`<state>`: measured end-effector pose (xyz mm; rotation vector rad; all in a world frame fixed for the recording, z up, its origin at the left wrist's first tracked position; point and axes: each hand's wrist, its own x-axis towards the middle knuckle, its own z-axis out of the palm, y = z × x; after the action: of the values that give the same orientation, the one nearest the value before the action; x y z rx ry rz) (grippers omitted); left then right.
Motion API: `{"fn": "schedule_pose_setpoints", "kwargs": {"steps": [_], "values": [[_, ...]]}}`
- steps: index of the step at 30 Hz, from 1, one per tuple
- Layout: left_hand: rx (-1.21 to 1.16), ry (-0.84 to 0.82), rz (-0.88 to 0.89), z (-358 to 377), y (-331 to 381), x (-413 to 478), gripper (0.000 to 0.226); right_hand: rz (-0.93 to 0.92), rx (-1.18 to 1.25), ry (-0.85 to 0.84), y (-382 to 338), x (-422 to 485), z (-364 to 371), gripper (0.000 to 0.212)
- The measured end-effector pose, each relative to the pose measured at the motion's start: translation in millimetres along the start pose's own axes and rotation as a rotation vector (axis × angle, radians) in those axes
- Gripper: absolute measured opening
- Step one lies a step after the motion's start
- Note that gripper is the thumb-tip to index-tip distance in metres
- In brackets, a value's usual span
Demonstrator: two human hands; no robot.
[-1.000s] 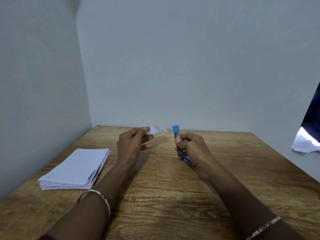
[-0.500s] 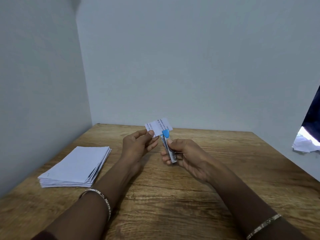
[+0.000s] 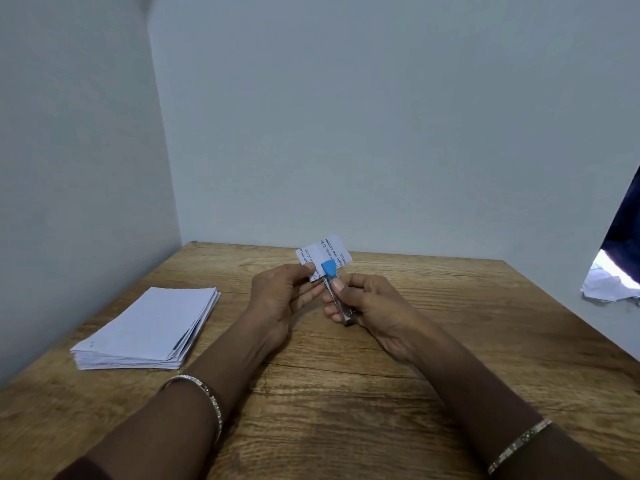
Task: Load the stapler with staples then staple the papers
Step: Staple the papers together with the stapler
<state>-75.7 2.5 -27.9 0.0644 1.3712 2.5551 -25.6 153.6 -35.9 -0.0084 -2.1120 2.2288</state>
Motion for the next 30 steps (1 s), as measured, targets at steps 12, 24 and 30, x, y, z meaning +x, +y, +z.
{"fn": "schedule_pose_setpoints", "kwargs": {"steps": [12,24,30], "values": [[0.014,-0.007,0.011,2.4,-6.8,0.7,0.016,-0.025,0.021,0.104,5.1,1.1,0.6,0.015],[0.044,-0.046,0.048,3.2,-6.6,-1.7,0.017,-0.024,0.005,0.21,0.6,0.0,9.4,0.011],[0.064,-0.019,0.065,-0.7,-2.7,3.7,0.009,-0.003,0.008,0.102,-0.7,0.3,1.7,0.011]]}}
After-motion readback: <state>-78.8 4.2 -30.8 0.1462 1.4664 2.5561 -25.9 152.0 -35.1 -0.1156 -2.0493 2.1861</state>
